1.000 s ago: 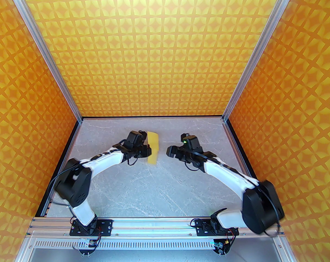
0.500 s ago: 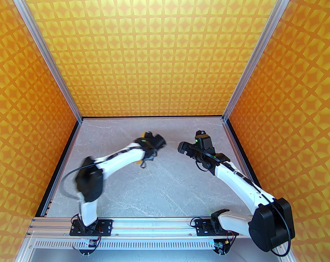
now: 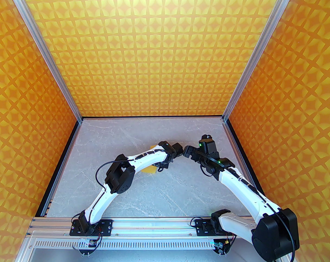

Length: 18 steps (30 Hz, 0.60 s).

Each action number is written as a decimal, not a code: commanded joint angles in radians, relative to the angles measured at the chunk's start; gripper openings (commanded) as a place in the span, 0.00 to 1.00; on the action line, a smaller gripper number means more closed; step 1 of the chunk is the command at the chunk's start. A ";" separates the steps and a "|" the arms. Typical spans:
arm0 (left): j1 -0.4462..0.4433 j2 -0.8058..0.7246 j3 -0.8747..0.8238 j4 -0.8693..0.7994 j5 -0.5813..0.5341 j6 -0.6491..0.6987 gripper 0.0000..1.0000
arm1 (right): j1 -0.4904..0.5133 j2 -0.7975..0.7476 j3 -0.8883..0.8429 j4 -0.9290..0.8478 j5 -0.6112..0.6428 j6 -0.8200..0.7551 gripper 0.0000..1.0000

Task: Fold a paper plane with a square sheet of paper (fold left side to right side)

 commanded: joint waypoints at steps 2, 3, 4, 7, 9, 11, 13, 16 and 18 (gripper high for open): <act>0.026 -0.142 -0.115 0.196 0.176 -0.024 0.49 | 0.001 0.004 -0.018 0.047 -0.127 0.014 0.86; 0.036 -0.176 -0.157 0.229 0.189 -0.033 0.49 | 0.002 0.013 -0.018 0.049 -0.147 0.017 0.82; 0.044 -0.208 -0.195 0.265 0.206 -0.033 0.49 | 0.002 0.020 -0.019 0.056 -0.169 0.019 0.78; 0.087 -0.323 -0.340 0.372 0.248 -0.035 0.54 | 0.003 0.043 -0.049 0.121 -0.249 0.070 0.63; 0.125 -0.402 -0.434 0.436 0.278 -0.024 0.66 | 0.018 0.059 -0.082 0.196 -0.298 0.127 0.48; 0.167 -0.473 -0.523 0.491 0.308 -0.004 0.75 | 0.062 0.077 -0.096 0.247 -0.290 0.178 0.42; 0.212 -0.543 -0.610 0.560 0.351 0.027 0.89 | 0.121 0.103 -0.097 0.295 -0.262 0.211 0.29; 0.283 -0.641 -0.718 0.625 0.371 0.056 0.99 | 0.193 0.178 -0.091 0.377 -0.245 0.279 0.09; 0.321 -0.699 -0.786 0.669 0.370 0.072 0.99 | 0.217 0.256 -0.094 0.467 -0.269 0.353 0.01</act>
